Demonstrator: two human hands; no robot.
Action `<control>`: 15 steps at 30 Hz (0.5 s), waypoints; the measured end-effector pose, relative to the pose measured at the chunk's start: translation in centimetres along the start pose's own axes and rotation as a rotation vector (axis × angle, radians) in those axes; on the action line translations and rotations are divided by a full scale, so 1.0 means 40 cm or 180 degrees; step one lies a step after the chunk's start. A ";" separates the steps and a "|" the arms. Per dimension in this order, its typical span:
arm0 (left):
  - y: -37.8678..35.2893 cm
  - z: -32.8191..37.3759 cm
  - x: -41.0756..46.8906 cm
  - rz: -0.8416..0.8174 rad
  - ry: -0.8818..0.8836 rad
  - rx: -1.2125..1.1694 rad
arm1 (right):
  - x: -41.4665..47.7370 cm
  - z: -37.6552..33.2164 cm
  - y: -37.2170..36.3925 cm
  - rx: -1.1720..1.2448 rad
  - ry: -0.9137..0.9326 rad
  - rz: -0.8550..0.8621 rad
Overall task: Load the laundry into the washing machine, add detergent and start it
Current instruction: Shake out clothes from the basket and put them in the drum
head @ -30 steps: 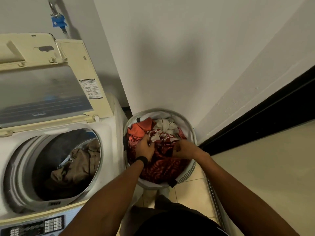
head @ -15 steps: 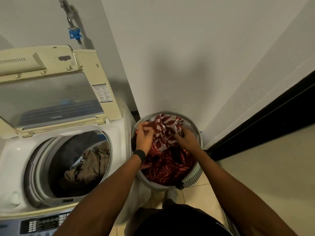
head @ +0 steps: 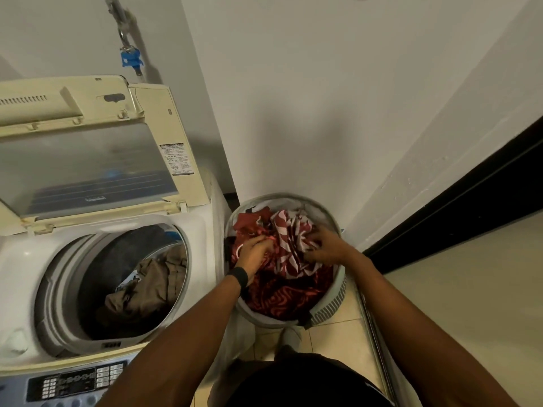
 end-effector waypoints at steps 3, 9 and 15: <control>-0.030 0.006 -0.004 -0.0088 0.0178 -0.0617 | -0.012 0.013 -0.037 -0.0521 -0.0535 -0.0781; -0.058 0.000 -0.005 0.0245 -0.0246 0.0661 | 0.002 0.010 -0.019 -0.1450 -0.0607 -0.0930; -0.186 -0.009 -0.079 -0.0532 -0.1090 0.2160 | 0.054 -0.107 0.065 -0.0205 0.0152 0.1234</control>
Point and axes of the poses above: each hand's wrist, its own x-axis towards the middle knuckle, its own y-axis out of the back of the hand, z = x × y, the point moved 5 cm from there along x, towards the middle knuckle, and after that the axes turned 6 degrees about x, right-handed, at the moved point
